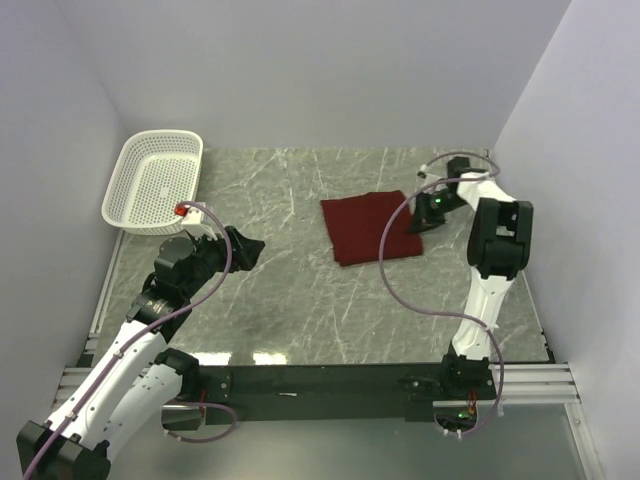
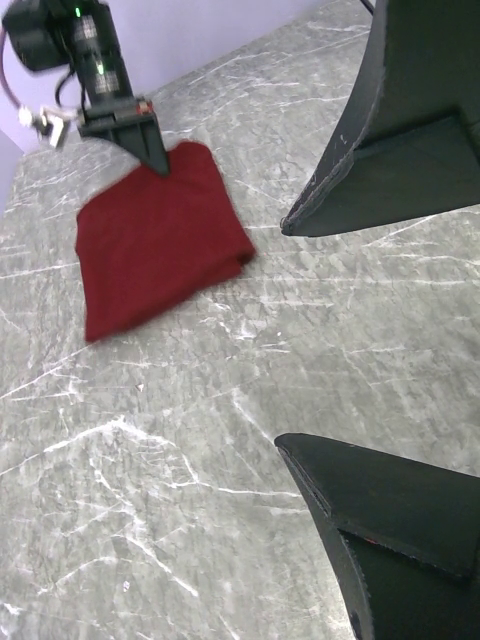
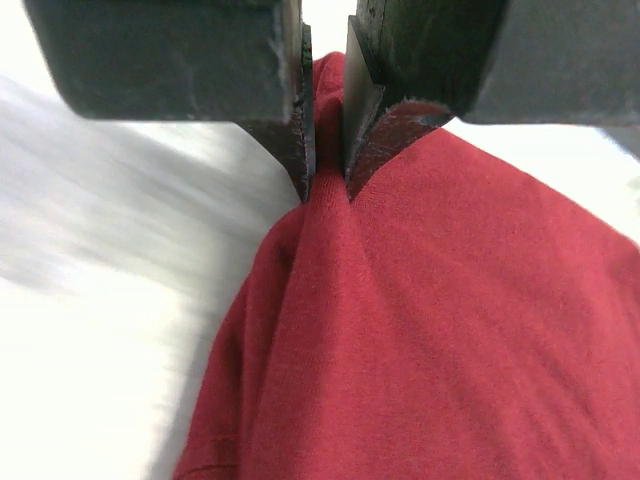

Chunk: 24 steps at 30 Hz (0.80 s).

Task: Fold and stack the t-shirts
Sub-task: Neatly place the folded tshirt to the corner

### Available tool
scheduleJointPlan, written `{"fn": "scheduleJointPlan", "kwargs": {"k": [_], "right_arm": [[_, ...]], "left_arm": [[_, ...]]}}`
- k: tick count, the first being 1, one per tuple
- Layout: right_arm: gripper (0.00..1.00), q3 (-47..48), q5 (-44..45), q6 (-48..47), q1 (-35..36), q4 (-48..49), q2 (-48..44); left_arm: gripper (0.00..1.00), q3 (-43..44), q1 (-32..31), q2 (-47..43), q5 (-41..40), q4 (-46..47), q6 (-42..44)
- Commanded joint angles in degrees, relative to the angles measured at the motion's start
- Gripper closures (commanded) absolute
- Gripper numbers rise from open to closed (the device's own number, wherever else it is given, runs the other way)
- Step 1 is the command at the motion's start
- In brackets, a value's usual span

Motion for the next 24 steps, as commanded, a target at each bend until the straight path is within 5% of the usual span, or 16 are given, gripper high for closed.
{"fn": "scheduleJointPlan", "kwargs": {"k": [1,7,19,23,24], "right_arm": [[1.0,5.5,8.1,-5.9,-6.1,-4.7,-2.5],[1.0,16.0,12.5,-8.5,-15.3,-9.7,1.5],[0.98,36.3,22.5,-7.5,-16.4,-14.6,11.7],[0.47,33.5,25.7,-6.9,-16.4,-11.9,10.7],[0.42,32.9,26.3,-7.0,-16.4,-10.8,9.5]], "left_arm": [[0.15,0.2,0.3,-0.3,0.6,1.7,0.2],[0.15,-0.3,0.3,-0.1,1.1,2.6,-0.2],[0.15,0.3,0.4,0.4,1.2,2.2,0.2],[0.14,0.5,0.4,0.3,1.2,1.9,0.5],[0.15,0.7,0.4,0.4,1.2,1.9,0.7]]}}
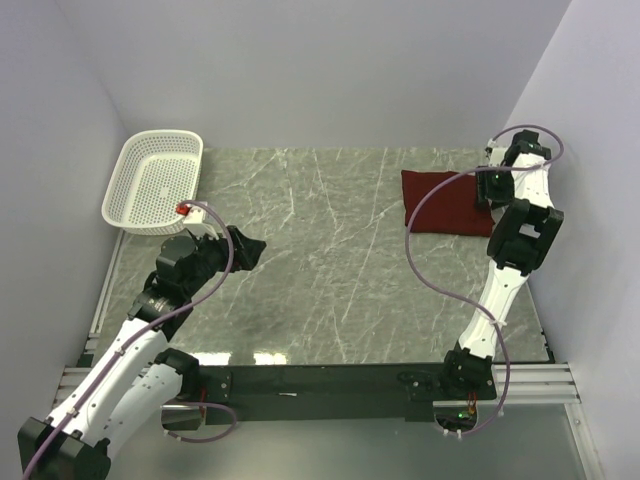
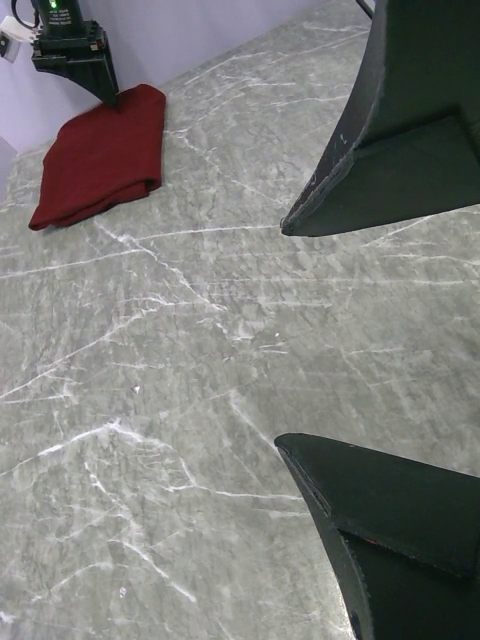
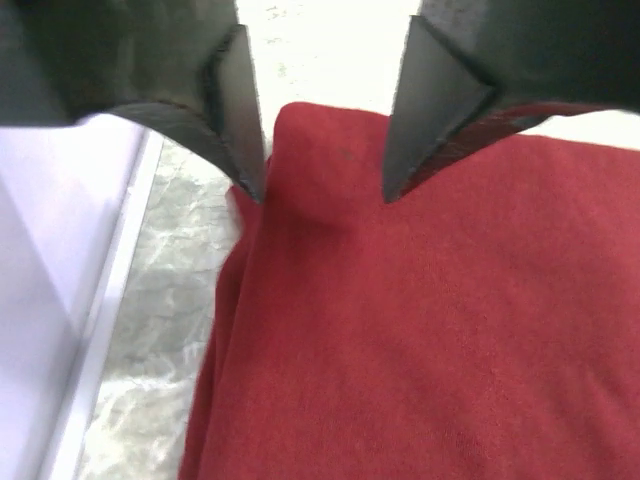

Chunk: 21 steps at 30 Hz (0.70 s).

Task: Fold and stack the t-shirts
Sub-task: Neatly place the folded tshirt to the corner

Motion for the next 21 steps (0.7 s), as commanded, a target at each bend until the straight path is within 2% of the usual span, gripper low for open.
{"fn": "scheduleJointPlan", "kwargs": {"k": [1,9,14,16,20,21], "right_arm": [[0.4,-1.6,3.7,0.2,0.2,2.0,-3.2],[0.37,-11.5,10.4,-2.7,4.2,8.1,-14.6],[0.35,-23.6,11.9,-2.2,8.3,15.7,-24.2],[0.35,-28.8,9.7,-0.8,9.1,17.1,-28.9],[0.33,-39.6,-6.7,-1.5,10.3,16.5,-37.3],[0.32,-42.4,-13.6,-1.9,10.4,16.6,-41.4]], "left_arm": [[0.15,1.0,0.3,-0.3,0.7,1.3,0.8],[0.14,3.1,0.3,1.0,0.2,0.8,2.5],[0.1,6.7,0.4,1.7,-2.6,-2.1,3.9],[0.04,7.7,0.5,0.9,-4.4,-3.3,4.3],[0.01,8.9,0.8,-0.9,-6.7,-5.1,5.3],[0.01,9.5,0.9,-1.2,-8.5,-5.7,6.0]]}}
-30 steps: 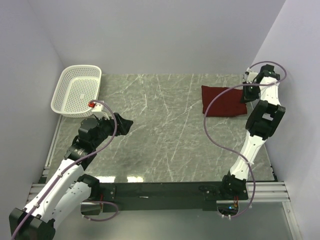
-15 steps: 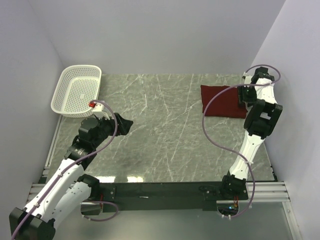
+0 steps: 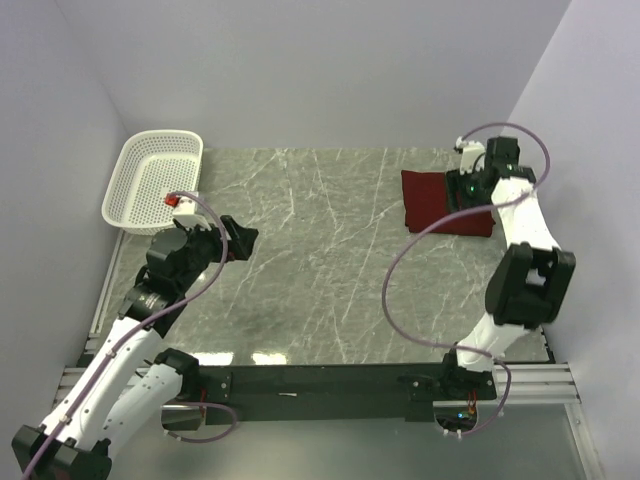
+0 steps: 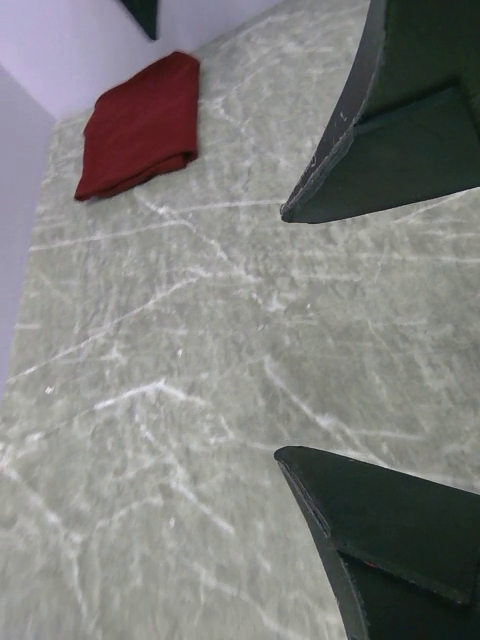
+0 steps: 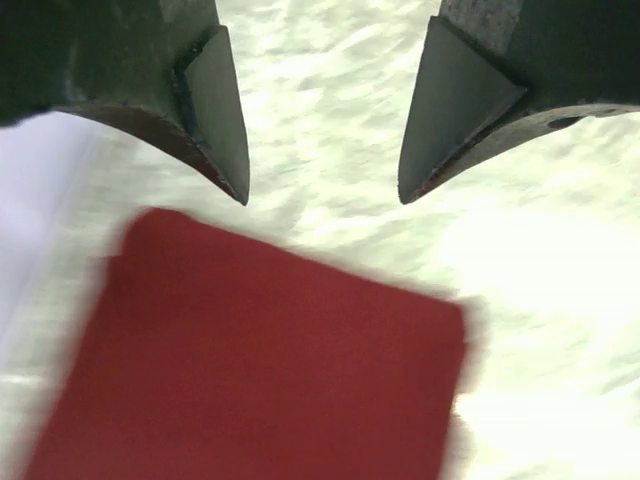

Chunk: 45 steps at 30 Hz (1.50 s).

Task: Fold and stack the t-shirts
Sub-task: Neatly place the folded tshirt to the corner

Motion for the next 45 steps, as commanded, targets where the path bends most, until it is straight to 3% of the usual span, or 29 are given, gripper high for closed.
{"fn": "scheduleJointPlan", "kwargs": {"k": [1,6,10,17,21,26,45], "right_arm": [[0.31,-11.9,-16.5,-0.4,0.0,2.4,-8.7],[0.23,-27.5,-18.2,0.3,-0.5,11.9,-30.4],[0.0,-34.3,-16.5,6.0,-4.9,16.3,-44.5],[0.0,-39.0,-9.6,20.1,-9.5,18.2,-59.7],[0.0,-40.7,-1.6,26.9,-9.5,18.6,-64.0],[0.0,-40.1,2.8,30.8,-9.5,17.3,-65.3],[0.0,-42.6,6.8,28.5,-9.5,17.8,-65.9]], "left_arm": [[0.01,3.7,0.5,-2.1,-4.9,-2.6,2.8],[0.01,5.9,1.4,-2.4,-11.5,-6.4,6.0],[0.01,5.8,3.3,-2.9,-12.1,-6.1,6.6],[0.01,6.7,9.7,0.0,-3.7,-6.2,4.5],[0.01,6.4,14.1,-0.7,0.3,-6.5,3.9],[0.01,6.0,14.9,-3.1,1.5,-8.0,4.9],[0.0,4.7,14.8,-5.7,3.5,-8.6,4.1]]}}
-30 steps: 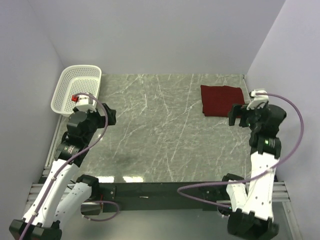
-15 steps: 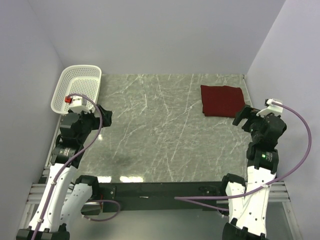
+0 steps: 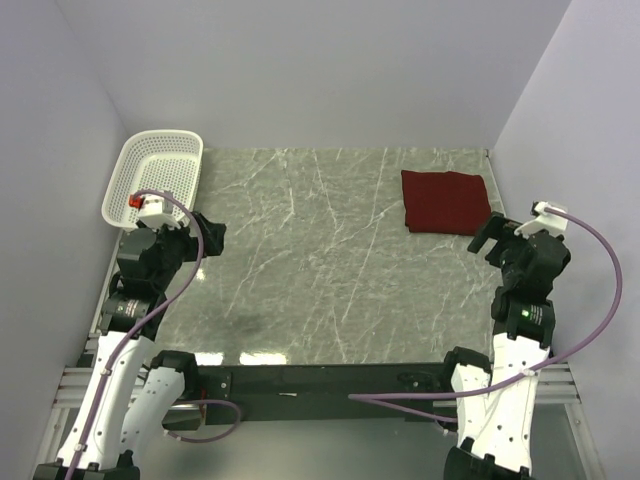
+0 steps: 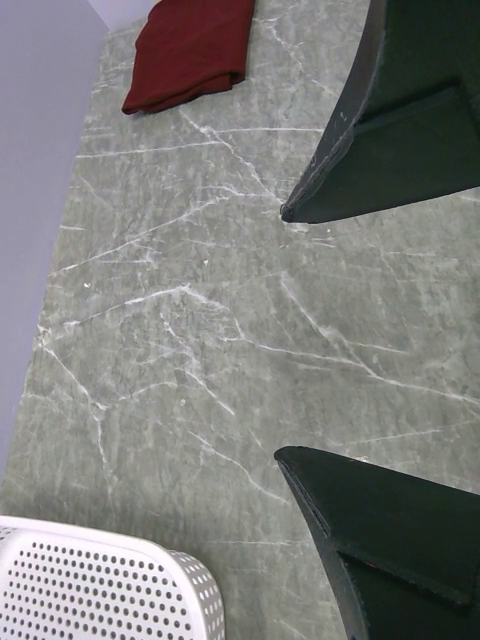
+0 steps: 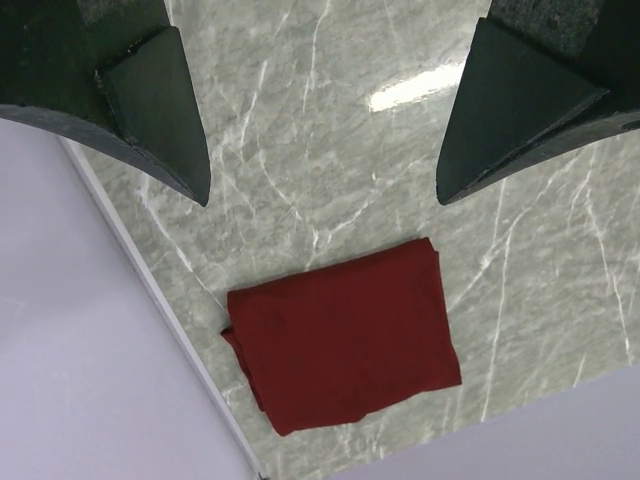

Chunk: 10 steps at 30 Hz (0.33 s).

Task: Fold and stack the t-shirts
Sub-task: Neatly place the folded tshirt to the corner

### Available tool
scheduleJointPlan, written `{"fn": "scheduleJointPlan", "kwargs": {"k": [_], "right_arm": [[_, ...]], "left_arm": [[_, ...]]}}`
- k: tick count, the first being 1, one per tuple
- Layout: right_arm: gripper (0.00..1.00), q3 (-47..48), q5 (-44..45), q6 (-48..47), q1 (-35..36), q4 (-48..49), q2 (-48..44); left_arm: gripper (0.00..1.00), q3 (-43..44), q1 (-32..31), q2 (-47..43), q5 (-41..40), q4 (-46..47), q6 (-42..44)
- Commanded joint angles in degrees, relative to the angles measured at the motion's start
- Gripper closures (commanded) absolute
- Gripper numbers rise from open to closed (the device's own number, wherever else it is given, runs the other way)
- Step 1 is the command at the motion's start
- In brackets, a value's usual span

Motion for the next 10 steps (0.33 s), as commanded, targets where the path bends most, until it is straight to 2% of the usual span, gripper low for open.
{"fn": "scheduleJointPlan", "kwargs": {"k": [1,10], "right_arm": [[0.0,-0.5,1.1,-0.4,-0.2,1.6,-0.4],[0.02,-2.4,1.6,-2.3,-0.3,3.3,-2.8]], "left_arm": [[0.01,0.5,0.3,-0.6,1.2,1.2,-0.8],[0.01,-0.2,0.3,-1.1,1.6,1.8,-1.4]]}}
